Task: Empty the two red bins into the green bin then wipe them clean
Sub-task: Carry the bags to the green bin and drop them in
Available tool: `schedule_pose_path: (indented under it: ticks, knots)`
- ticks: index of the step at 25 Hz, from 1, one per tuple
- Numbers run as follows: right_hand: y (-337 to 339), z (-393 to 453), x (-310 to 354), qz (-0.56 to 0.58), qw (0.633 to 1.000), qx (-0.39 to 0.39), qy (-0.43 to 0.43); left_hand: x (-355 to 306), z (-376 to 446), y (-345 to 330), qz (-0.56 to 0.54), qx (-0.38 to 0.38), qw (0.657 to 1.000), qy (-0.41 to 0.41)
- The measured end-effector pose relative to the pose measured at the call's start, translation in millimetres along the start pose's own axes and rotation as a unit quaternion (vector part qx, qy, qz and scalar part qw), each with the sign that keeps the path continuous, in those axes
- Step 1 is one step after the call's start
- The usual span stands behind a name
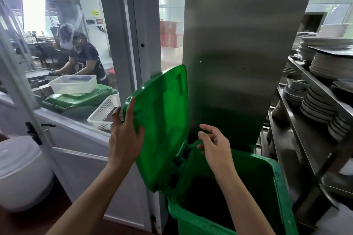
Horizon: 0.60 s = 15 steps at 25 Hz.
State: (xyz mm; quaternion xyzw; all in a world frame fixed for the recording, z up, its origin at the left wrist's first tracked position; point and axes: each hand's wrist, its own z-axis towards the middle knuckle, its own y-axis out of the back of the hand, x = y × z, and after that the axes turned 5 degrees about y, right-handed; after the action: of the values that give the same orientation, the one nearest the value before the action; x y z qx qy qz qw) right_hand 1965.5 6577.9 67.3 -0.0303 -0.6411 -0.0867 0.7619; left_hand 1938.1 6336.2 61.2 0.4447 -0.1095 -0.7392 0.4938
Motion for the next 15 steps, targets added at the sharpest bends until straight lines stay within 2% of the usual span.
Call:
schedule_pose_path:
  ticks: [9, 15]
  knots:
    - [-2.6, -3.2, -10.8, -0.031, 1.0, -0.001, -0.001, -8.2, -15.0, -0.8, 0.134, -0.057, 0.989, -0.034]
    - [-1.8, -8.9, -13.4, -0.04, 0.999, 0.0, 0.008, -25.0, -41.0, -7.4, 0.095, -0.041, 0.985, -0.138]
